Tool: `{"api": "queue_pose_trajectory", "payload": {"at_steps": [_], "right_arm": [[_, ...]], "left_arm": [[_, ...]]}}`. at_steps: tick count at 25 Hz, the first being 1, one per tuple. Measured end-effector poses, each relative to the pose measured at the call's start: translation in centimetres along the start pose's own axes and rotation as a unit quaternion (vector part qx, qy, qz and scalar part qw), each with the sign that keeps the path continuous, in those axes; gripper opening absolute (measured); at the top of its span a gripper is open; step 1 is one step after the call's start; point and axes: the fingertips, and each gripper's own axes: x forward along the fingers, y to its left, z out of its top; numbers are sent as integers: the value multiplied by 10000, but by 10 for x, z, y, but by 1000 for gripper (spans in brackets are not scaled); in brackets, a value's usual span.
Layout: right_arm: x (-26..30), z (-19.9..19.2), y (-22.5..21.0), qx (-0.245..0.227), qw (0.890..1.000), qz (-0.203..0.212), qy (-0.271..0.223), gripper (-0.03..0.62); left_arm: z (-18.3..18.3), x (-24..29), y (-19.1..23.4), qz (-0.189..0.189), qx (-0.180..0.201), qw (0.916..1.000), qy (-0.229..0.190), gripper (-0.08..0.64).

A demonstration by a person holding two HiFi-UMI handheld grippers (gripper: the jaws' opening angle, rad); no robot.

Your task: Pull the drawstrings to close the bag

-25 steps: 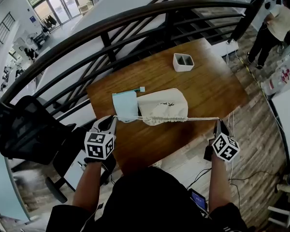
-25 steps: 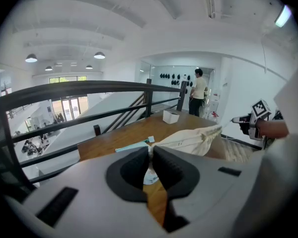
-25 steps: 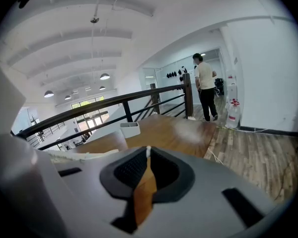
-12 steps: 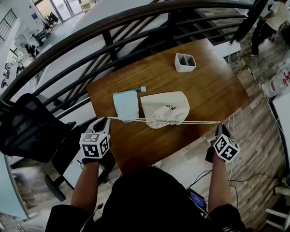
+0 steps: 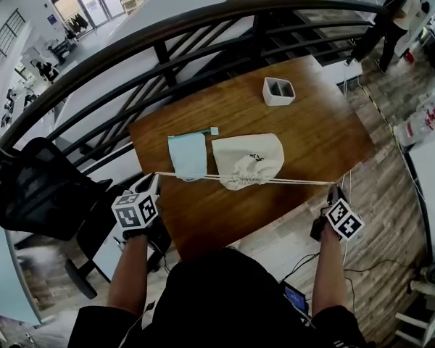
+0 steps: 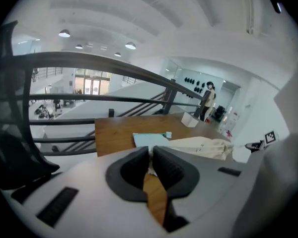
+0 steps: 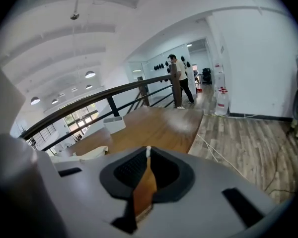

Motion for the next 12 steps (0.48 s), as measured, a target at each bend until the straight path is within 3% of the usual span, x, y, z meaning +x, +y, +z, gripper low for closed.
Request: {"api": "queue_pose_trajectory", "payload": {"at_steps": [5,12], "right_arm": [[4,-2,7,-244,9997,24,81,20],[11,-20,65,-1089,9913,689,270,21]], "left_arm": [[-9,0,-4,47,182,9997,174,34],[-15,10,-54,-536,632,9959,356,35]]}}
